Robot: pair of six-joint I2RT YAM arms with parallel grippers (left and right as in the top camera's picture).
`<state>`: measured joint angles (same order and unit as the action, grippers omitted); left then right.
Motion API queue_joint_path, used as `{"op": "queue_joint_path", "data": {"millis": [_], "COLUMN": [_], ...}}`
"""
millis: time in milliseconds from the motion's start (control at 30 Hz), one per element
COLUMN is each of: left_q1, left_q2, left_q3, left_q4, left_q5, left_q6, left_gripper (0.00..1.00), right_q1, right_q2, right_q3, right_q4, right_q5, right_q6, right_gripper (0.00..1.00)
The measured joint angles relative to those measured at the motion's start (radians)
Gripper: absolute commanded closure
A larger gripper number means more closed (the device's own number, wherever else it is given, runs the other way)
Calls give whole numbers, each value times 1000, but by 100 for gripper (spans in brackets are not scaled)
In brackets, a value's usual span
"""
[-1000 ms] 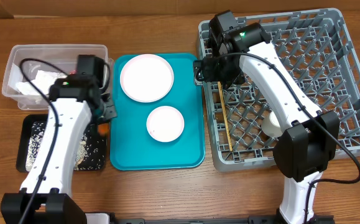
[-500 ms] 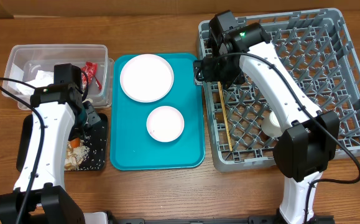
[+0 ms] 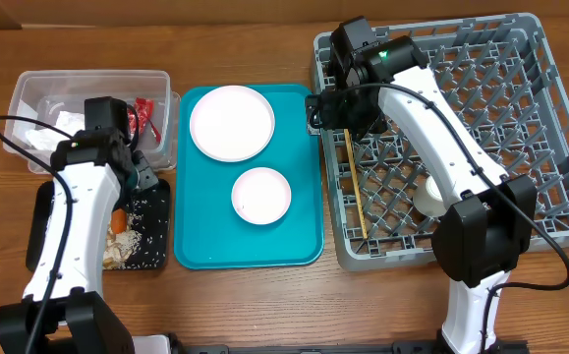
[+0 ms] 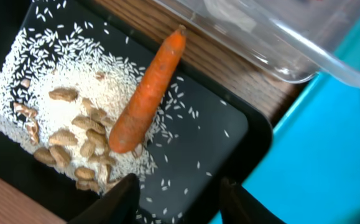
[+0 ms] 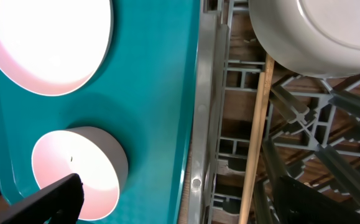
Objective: Sort waste into correct bins and load items into the dishwasher
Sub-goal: 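Carry the carrot left and release it onto the black tray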
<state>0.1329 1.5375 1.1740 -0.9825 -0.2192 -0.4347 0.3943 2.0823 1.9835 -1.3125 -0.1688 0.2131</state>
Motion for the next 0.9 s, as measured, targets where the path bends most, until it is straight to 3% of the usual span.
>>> {"op": "queue_joint_path", "data": {"millis": [67,167,233,533,900], "left_q1": [1,24,50,170,170], "left_q2": [0,1,2,2,3], "left_q3": [-40,-117,-155,-259,-292], "left_q4": [47,117,153,357,427], "left_q5": [-12,-26,-29,-28,2], "left_q6": [1,13,19,53,107], "left_gripper": [57,69,70,25,25], "right_q1": [0,0,0,0,0], "right_q2": [0,0,0,0,0], "right_q3": [0,0,0,0,0], "right_q4": [0,0,1,0,1], "right_q5": [0,0,0,0,0], "right_q6": [0,0,0,0,0], "right_gripper": [0,0,0,0,0]}}
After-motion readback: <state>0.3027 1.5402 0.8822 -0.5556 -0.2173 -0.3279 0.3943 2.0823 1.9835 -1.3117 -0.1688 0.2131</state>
